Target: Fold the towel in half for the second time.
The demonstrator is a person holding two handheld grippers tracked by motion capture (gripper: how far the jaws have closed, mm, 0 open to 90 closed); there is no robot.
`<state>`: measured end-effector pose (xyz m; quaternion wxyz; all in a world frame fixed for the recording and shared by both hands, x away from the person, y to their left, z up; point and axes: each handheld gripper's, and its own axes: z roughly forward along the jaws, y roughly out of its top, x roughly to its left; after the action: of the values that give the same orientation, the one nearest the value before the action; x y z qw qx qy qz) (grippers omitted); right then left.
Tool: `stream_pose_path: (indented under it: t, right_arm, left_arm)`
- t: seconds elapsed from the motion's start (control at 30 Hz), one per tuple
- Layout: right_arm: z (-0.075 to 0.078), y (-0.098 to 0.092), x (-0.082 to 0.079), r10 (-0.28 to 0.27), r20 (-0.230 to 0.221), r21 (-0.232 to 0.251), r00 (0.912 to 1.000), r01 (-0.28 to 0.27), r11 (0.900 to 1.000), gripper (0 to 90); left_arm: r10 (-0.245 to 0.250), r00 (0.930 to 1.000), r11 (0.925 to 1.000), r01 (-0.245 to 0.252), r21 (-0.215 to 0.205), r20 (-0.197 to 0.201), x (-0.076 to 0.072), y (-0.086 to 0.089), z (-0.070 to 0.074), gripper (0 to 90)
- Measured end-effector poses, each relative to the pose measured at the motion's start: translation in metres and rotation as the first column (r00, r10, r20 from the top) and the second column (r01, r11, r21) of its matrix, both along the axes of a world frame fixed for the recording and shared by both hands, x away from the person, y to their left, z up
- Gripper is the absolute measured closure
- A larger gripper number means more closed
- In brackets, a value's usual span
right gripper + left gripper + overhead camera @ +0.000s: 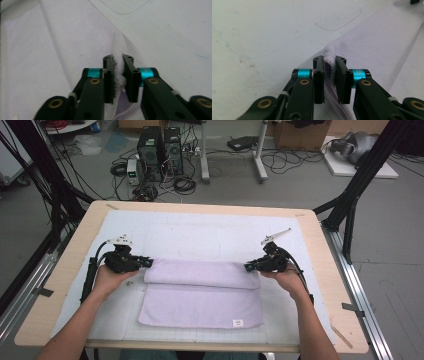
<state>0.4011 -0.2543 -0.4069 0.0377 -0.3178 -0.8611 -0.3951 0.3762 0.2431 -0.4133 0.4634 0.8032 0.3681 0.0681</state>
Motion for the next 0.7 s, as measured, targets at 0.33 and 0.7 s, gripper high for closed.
stream_pose_path:
  t: [0.33, 0.7]
  right_arm:
    - [0.039, -0.008, -0.060, 0.066, 0.166, 0.084, 0.9840, -0.081, 0.993, 82.9]
    - [0.012, -0.027, -0.109, 0.095, 0.123, 0.111, 0.9877, -0.109, 0.988, 63.6]
  left_arm:
    - [-0.069, 0.9904, 0.9976, 0.069, 0.003, 0.120, -0.061, 0.011, 0.024, 83.5]
    - [-0.128, 0.9897, 0.9905, 0.125, 0.058, 0.064, -0.099, 0.020, 0.014, 58.1]
